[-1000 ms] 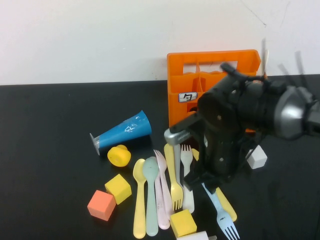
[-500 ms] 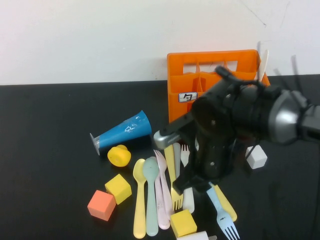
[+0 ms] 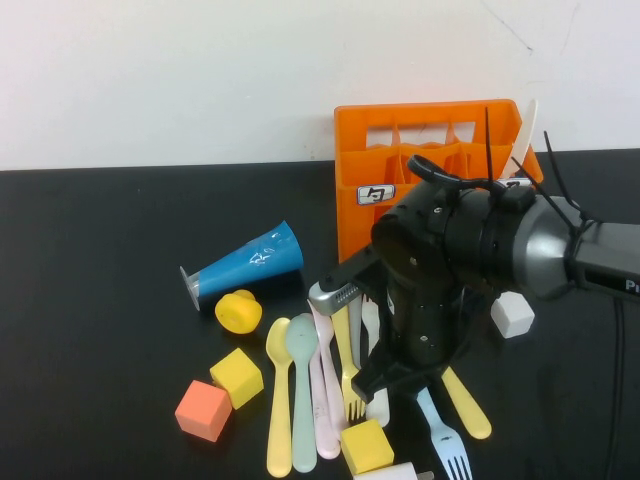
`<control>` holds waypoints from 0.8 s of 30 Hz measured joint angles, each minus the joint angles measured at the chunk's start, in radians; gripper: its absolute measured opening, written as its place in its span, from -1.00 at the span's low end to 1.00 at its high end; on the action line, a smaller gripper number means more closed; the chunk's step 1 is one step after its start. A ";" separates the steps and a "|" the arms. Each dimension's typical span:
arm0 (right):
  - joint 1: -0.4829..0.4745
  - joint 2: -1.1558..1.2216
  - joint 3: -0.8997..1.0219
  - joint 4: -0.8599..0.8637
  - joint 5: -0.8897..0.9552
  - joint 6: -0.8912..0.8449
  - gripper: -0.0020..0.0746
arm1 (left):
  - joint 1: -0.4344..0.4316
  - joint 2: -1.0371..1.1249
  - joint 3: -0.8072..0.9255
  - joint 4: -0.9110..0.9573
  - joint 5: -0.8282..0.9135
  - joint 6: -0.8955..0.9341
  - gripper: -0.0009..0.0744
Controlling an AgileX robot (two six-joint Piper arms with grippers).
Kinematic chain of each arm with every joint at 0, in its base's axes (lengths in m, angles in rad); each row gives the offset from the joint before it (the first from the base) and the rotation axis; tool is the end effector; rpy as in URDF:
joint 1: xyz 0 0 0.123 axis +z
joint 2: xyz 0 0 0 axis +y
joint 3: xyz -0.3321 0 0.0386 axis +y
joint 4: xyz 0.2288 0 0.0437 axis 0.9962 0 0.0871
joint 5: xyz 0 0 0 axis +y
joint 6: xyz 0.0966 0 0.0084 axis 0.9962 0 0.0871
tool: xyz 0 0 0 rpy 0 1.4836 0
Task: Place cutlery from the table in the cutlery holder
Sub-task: Pick up the fork
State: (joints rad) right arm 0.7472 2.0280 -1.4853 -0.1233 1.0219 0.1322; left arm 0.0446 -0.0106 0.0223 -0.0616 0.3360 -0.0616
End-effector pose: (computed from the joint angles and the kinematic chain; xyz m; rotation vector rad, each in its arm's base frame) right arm 0.3070 0.2705 0.2272 -0.9959 2.8404 -0.0876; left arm -0.0094 -0.0024 0.1741 -0.1361 1.8262 -0.0715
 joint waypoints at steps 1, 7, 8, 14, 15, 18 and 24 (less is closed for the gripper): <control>0.002 0.000 0.000 0.000 0.000 -0.005 -0.23 | 0.000 0.000 0.000 0.000 0.000 0.000 -0.98; 0.003 0.002 0.000 0.004 -0.006 -0.019 -0.54 | 0.000 0.000 0.000 0.000 0.000 -0.002 -0.98; 0.003 0.002 0.000 0.005 -0.008 -0.019 -0.54 | 0.000 0.000 0.000 0.000 0.000 -0.002 -0.98; 0.003 -0.033 0.050 0.008 -0.059 0.024 -0.54 | 0.000 0.000 0.000 0.000 0.000 -0.002 -0.98; 0.004 -0.053 0.080 0.010 -0.087 0.039 -0.54 | 0.000 0.000 0.000 0.000 0.000 -0.002 -0.98; 0.006 -0.137 0.196 0.011 -0.213 0.102 -0.54 | 0.000 0.000 0.000 0.000 0.000 -0.002 -0.98; 0.006 -0.363 0.447 0.011 -0.540 0.210 -0.58 | 0.000 0.000 0.000 0.000 0.000 -0.002 -0.98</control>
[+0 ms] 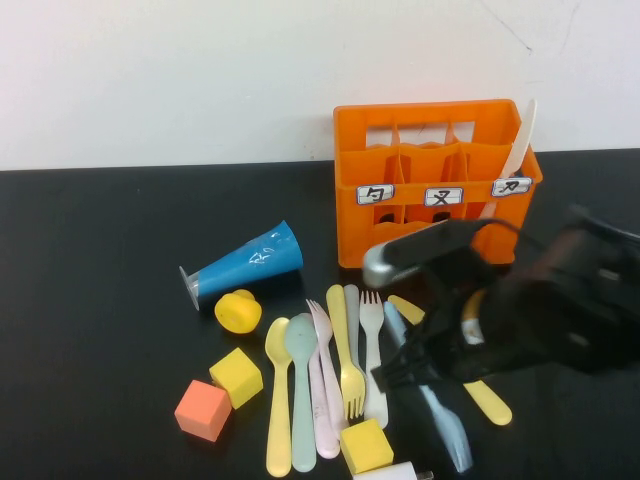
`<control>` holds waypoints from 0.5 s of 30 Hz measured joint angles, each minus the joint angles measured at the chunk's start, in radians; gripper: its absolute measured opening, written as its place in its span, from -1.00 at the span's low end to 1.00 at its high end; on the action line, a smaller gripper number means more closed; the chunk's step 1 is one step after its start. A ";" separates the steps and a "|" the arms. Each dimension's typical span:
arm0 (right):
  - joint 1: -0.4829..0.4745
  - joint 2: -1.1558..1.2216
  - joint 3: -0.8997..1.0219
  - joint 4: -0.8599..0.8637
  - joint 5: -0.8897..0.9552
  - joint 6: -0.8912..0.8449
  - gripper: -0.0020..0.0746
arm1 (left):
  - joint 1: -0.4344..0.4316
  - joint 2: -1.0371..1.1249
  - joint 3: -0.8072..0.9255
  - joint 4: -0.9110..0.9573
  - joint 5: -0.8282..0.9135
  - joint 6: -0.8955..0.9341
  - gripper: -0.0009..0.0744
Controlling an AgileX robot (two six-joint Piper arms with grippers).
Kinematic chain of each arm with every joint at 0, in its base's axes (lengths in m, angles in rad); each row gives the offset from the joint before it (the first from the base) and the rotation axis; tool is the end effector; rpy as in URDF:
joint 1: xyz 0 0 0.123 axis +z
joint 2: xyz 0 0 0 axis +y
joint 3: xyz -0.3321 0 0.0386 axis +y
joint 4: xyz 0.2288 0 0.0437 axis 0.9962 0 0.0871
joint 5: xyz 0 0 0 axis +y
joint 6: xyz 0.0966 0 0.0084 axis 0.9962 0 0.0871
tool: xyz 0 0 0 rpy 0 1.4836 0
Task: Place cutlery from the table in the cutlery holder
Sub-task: Pick up the fork
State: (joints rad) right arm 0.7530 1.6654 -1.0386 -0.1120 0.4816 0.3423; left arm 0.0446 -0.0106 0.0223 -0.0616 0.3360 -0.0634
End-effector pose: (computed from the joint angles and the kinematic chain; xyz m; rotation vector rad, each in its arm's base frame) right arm 0.2453 0.2230 0.2687 -0.6416 2.5371 0.2946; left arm -0.0094 -0.0024 0.1741 -0.1377 1.8261 -0.0727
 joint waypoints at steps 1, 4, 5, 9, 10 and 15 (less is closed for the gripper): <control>0.000 -0.036 0.033 0.000 -0.056 0.010 -0.71 | 0.000 0.000 0.000 0.000 0.000 0.000 -0.98; 0.000 -0.126 0.107 0.000 -0.224 0.025 -0.87 | 0.000 0.000 0.000 0.000 0.000 0.000 -0.98; 0.000 -0.152 0.125 0.000 -0.269 0.026 -0.90 | 0.000 0.000 0.000 0.000 0.000 0.000 -0.98; -0.012 -0.207 0.191 0.007 -0.498 0.019 -0.94 | 0.000 0.000 0.000 0.000 0.000 0.000 -0.98; -0.021 -0.212 0.198 0.016 -0.542 0.006 -0.95 | 0.000 0.000 0.000 0.000 0.000 0.000 -0.98; -0.045 -0.214 0.204 0.072 -0.603 -0.108 -0.95 | 0.000 0.000 0.000 0.000 0.000 0.000 -0.98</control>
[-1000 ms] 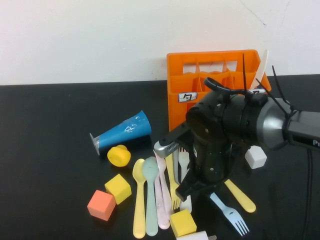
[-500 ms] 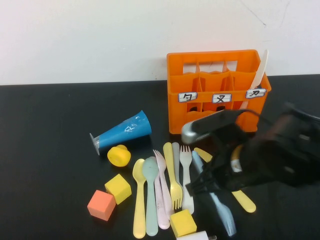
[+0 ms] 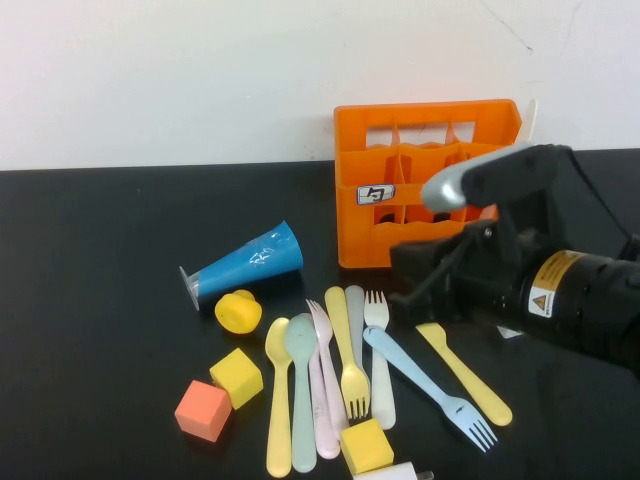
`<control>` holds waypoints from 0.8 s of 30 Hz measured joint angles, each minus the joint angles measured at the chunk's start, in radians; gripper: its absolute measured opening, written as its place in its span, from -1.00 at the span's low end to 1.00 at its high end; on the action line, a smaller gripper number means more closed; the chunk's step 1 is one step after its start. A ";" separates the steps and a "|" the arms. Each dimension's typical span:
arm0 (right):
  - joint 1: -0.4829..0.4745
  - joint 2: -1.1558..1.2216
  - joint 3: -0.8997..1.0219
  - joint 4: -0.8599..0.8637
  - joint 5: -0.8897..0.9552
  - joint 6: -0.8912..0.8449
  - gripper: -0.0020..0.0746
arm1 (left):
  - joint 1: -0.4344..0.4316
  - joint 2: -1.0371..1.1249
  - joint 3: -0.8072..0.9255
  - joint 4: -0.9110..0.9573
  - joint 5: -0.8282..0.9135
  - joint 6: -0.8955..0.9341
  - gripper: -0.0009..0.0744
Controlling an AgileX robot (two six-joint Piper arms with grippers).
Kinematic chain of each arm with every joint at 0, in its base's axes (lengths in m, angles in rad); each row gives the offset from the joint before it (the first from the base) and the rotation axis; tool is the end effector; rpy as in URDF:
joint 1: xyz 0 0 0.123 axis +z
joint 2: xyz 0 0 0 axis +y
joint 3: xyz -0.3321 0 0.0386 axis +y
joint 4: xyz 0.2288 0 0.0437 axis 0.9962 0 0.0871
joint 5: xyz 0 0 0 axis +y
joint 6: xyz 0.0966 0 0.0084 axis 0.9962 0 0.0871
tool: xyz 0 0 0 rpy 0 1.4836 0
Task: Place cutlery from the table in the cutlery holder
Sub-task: Pick up the fork
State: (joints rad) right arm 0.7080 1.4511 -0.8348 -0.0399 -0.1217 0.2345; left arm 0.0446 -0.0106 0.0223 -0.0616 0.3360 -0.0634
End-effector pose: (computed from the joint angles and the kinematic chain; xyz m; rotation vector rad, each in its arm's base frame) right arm 0.2273 0.1952 0.3223 -0.5173 1.9593 0.5857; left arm -0.0094 -0.0024 0.1741 -0.1377 1.8261 -0.0727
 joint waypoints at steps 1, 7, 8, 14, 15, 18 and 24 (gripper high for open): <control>0.000 0.000 -0.003 0.005 0.032 -0.035 -0.95 | 0.000 0.000 0.000 0.000 0.000 0.002 -0.98; 0.000 0.023 -0.140 0.006 0.517 -0.275 -0.88 | 0.000 0.000 0.000 0.000 0.000 0.002 -0.98; 0.000 0.033 -0.164 0.001 0.598 -0.299 -0.82 | 0.000 0.000 0.000 0.000 0.000 0.002 -0.98; 0.000 0.144 -0.332 -0.011 0.913 -0.402 -0.03 | 0.000 0.000 0.000 0.000 0.000 0.002 -0.98; 0.000 0.171 -0.355 -0.013 0.947 -0.410 0.04 | 0.000 0.000 0.000 0.000 0.000 0.002 -0.98; 0.000 0.250 -0.407 -0.013 1.009 -0.425 0.09 | 0.000 0.000 0.000 0.000 0.000 0.002 -0.98; 0.000 0.396 -0.514 -0.002 1.069 -0.448 0.03 | 0.000 0.000 0.000 0.000 0.000 0.002 -0.98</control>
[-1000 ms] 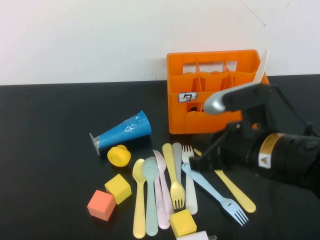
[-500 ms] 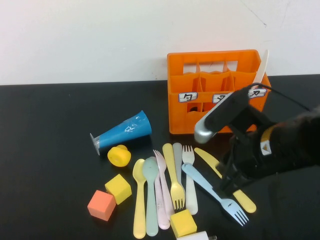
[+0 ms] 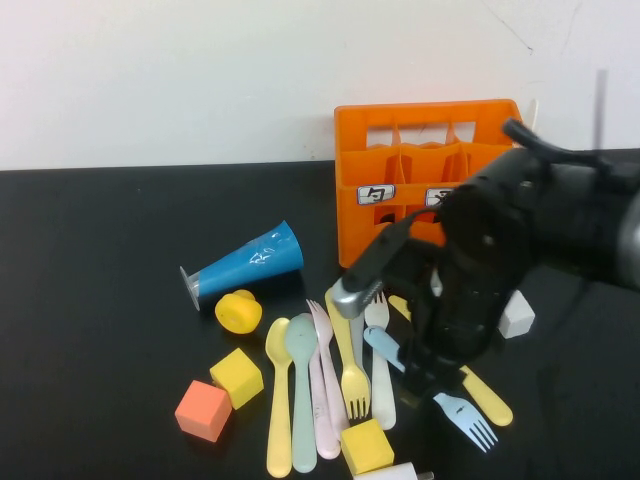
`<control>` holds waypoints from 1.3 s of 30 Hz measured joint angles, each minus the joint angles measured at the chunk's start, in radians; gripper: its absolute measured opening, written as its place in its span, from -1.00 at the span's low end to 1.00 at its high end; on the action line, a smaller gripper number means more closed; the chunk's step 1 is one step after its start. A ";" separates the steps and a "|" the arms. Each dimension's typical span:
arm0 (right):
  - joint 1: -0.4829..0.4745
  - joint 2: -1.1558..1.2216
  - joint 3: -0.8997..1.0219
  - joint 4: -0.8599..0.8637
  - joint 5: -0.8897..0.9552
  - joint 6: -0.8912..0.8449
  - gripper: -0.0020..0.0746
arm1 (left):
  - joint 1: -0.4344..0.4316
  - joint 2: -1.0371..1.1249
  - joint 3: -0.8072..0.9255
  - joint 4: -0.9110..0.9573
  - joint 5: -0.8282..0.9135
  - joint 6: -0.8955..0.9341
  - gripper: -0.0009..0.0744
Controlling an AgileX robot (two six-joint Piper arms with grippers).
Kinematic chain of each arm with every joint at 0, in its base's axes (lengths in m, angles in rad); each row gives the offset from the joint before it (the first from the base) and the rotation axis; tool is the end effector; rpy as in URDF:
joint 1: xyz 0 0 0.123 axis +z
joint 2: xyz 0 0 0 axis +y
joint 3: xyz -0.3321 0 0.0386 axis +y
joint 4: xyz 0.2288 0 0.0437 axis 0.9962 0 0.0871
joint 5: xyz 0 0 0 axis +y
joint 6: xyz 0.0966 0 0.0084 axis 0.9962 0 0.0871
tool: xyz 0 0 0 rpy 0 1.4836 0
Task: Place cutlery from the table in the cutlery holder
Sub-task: Pick up the fork
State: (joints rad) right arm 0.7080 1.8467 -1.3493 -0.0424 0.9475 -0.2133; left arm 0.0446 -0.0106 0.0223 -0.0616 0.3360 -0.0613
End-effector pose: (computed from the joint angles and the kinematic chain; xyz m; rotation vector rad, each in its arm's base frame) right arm 0.2833 0.2381 0.2665 -1.3282 2.6071 0.0240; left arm -0.0094 -0.0024 0.1741 -0.1358 1.8262 -0.0713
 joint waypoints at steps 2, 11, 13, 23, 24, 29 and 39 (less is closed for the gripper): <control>0.000 0.035 -0.036 0.023 0.025 -0.020 0.02 | 0.000 0.000 0.000 0.000 0.000 0.000 -0.98; 0.000 0.119 -0.088 0.064 0.034 -0.056 0.01 | 0.000 0.000 0.000 0.000 0.000 0.000 -0.98; -0.002 0.126 -0.088 0.064 0.018 -0.056 0.01 | 0.000 0.000 0.000 0.000 0.000 -0.002 -0.98; -0.033 0.170 -0.127 0.067 0.057 -0.046 -0.15 | 0.000 0.000 0.000 0.000 0.000 -0.002 -0.98; -0.036 0.172 -0.128 0.067 0.061 -0.046 -0.17 | 0.000 0.000 0.000 0.000 0.000 -0.002 -0.98; -0.036 0.176 -0.131 0.067 0.066 -0.046 -0.43 | 0.000 0.000 0.000 0.000 0.000 -0.002 -0.98; -0.036 0.163 -0.114 0.074 0.056 -0.016 -0.57 | 0.000 0.000 0.000 0.000 0.000 -0.002 -0.98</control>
State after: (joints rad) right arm 0.6725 2.0099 -1.4630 0.0314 1.0033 -0.2294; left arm 0.0446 -0.0106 0.0223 -0.0616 0.3360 -0.0629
